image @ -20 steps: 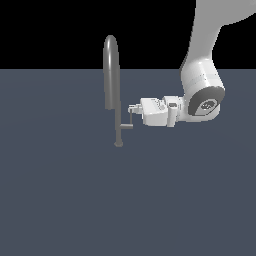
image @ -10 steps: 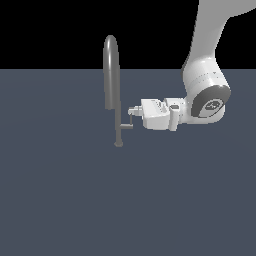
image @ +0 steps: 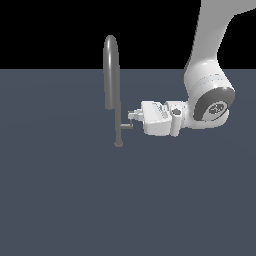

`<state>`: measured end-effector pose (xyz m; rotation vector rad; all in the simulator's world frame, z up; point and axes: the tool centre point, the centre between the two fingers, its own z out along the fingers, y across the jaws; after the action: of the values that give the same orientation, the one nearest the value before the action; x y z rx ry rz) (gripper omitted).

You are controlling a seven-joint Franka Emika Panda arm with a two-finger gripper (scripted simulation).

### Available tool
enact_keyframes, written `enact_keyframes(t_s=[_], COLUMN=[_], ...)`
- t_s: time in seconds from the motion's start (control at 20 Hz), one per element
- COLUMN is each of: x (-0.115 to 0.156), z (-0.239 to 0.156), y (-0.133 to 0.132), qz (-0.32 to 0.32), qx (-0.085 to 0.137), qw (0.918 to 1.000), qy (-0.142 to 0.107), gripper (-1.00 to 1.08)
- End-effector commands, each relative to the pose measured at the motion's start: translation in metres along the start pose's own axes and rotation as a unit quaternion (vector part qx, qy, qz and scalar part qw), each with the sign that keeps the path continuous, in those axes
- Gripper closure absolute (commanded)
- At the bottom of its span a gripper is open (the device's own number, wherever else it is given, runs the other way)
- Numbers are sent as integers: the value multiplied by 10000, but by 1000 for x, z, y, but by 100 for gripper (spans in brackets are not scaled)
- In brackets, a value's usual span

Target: Turn on the faucet by rotating a designated handle.

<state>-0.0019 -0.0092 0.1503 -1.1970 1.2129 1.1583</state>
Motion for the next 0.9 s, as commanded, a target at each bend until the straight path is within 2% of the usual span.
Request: enact_keyframes(t_s=[0.0, 0.1, 0.15, 0.5, 0.55, 0.6, 0.85], x=[13, 15, 4, 46, 46, 28, 57], z=[0, 0, 0, 0, 0, 0, 0], y=[18, 22, 11, 38, 38, 27, 32], qz=[113, 120, -2, 121, 121, -26, 58], qx=[-30, -33, -16, -33, -33, -43, -38], qw=[9999, 9999, 10000, 9999, 9999, 10000, 10000], qy=[-27, -29, -12, -29, -29, -42, -35], gripper=[108, 108, 108, 108, 108, 108, 108])
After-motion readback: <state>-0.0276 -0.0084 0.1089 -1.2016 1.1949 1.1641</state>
